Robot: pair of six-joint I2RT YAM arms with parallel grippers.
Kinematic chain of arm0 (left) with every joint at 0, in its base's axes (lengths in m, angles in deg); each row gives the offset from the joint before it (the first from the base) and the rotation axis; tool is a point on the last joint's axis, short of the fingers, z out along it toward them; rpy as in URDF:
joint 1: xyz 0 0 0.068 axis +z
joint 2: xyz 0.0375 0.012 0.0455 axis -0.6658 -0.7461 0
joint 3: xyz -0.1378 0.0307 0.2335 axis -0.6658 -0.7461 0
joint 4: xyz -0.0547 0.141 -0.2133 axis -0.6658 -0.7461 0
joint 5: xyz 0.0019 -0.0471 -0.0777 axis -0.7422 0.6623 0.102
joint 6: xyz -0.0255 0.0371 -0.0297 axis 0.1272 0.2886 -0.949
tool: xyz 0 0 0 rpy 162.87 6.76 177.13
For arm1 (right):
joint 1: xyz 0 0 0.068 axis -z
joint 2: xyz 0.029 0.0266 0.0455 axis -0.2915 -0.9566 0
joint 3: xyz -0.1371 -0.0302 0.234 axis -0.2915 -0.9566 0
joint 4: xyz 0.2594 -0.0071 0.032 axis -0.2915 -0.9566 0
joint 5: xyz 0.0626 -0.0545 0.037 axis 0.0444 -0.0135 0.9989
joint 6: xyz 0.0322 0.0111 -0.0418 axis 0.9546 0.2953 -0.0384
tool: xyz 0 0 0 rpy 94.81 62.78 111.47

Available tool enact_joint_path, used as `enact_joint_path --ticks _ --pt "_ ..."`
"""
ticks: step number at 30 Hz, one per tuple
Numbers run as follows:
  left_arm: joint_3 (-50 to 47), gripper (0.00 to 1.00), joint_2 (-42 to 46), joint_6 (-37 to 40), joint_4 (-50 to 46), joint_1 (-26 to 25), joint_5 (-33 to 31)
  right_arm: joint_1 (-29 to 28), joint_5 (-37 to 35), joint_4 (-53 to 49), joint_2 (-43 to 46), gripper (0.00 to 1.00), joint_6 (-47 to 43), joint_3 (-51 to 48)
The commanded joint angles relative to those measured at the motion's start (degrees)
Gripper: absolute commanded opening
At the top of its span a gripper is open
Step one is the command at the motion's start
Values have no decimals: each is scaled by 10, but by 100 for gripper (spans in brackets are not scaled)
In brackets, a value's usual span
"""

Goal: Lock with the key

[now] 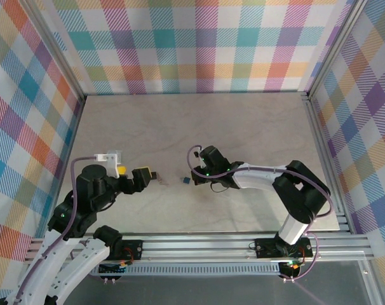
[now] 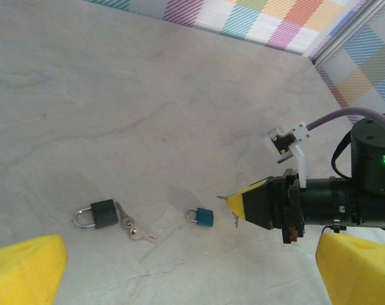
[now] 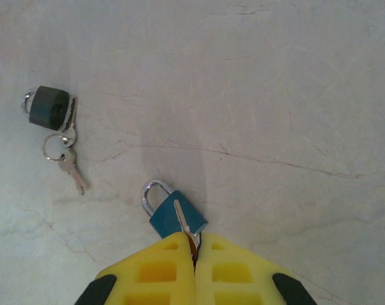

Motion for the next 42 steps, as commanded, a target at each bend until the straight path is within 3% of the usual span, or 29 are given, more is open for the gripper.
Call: enact_joint_path --ticks 1,17,24,32,39,42 --pt "-4 100 -11 3 -3 5 -26 0 -1 -15 -22 0 1 27" --pt "-4 100 -27 11 -6 5 -20 0 -14 -24 -71 2 -17 49" --pt "-4 100 -28 12 -6 5 -19 0 -16 -27 -67 10 -17 46" --pt "-3 100 -32 14 -9 5 -13 1 -16 -36 -53 38 -20 43" --pt "-2 100 -32 16 -8 5 -12 0 -42 -74 13 60 -34 38" --pt "-2 100 -31 16 -9 5 -11 0 -72 -108 60 88 -35 29"
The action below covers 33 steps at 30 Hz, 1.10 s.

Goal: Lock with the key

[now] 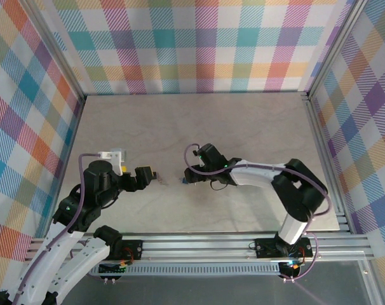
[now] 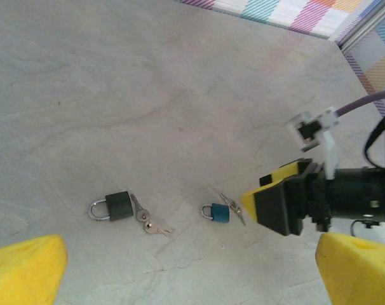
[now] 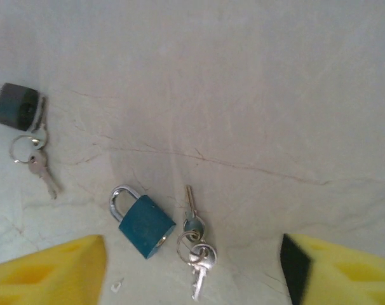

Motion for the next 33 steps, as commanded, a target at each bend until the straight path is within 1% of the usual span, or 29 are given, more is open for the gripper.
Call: enact_joint_path --ticks 1,2,3,6,10,12,16,22,24,28,33 --pt "-2 100 3 9 -7 5 4 2 -44 -57 65 96 -8 -7" --pt "-2 100 3 9 -7 5 4 2 -54 -77 81 100 -11 -7" --pt "-2 100 4 9 -7 5 5 2 -61 -95 92 99 -14 -6" --pt "-2 100 4 9 -6 5 9 3 -113 -163 133 99 -9 -8" --pt "-2 100 6 9 -7 5 12 9 -175 -249 178 99 15 -15" --pt "-2 100 6 9 -6 5 13 15 -187 -278 198 99 31 -23" --pt "-2 100 6 9 -6 5 15 35 -187 -313 242 99 56 -52" --pt "-3 100 4 10 -4 5 20 64 -179 -329 264 100 67 -92" --pt "-3 100 3 10 -4 5 20 65 -170 -316 261 97 71 -104" --pt "-2 100 1 10 -5 5 19 68 -156 -290 231 92 78 -109" --pt "-3 100 2 10 -6 5 17 81 -147 -269 187 89 79 -100"
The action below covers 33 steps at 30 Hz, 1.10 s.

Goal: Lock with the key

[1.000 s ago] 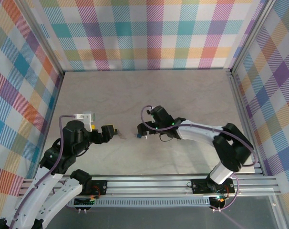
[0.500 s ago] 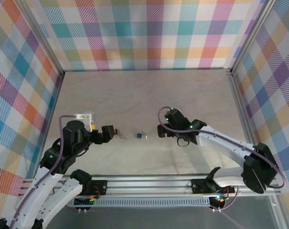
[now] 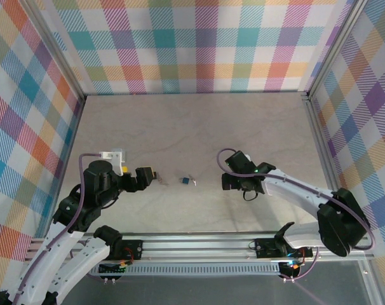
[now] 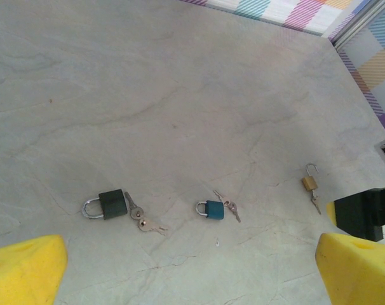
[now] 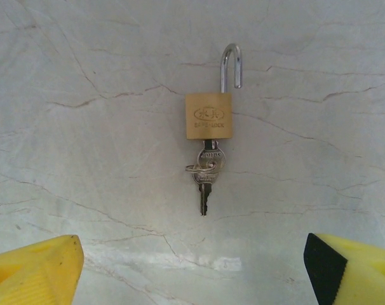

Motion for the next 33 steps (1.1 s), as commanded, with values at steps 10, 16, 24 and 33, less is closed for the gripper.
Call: enact_joint_path --ticks 10,16,24,33 --pt "-3 100 -4 10 -6 5 5 28 17 54 -104 78 -5 36" --pt "-3 100 -5 10 -5 5 6 47 17 65 -136 75 -16 50" --pt "-2 100 -10 11 -4 6 8 60 20 68 -161 68 -27 68" --pt "-3 100 -12 11 -5 6 8 72 23 72 -171 61 -30 68"
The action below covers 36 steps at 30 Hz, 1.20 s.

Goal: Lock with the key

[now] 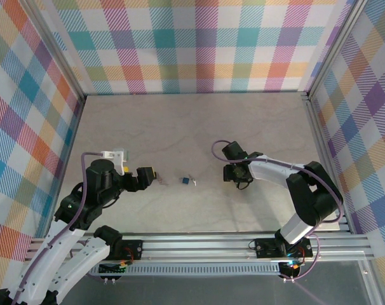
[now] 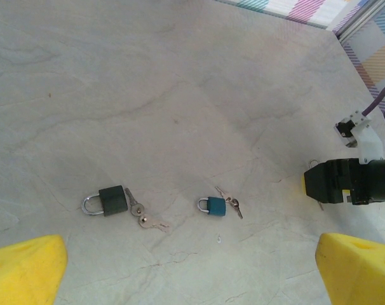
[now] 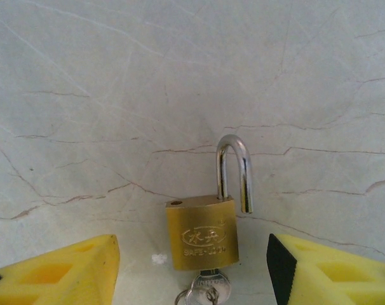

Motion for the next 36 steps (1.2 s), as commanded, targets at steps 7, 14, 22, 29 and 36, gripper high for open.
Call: enact_joint_path --ticks 7,14,22,29,36 --pt "-2 100 -3 11 -5 6 6 17 12 7 -18 56 -4 6" --pt "-2 100 -6 11 -5 6 6 19 16 7 -24 51 -3 6" --pt "-2 100 -11 12 -4 6 8 21 23 0 -21 39 -2 5" --pt "-2 100 -10 11 -5 7 10 22 27 0 -18 32 -3 -2" --pt "-2 100 -10 11 -5 7 10 22 50 9 -13 26 -5 -5"
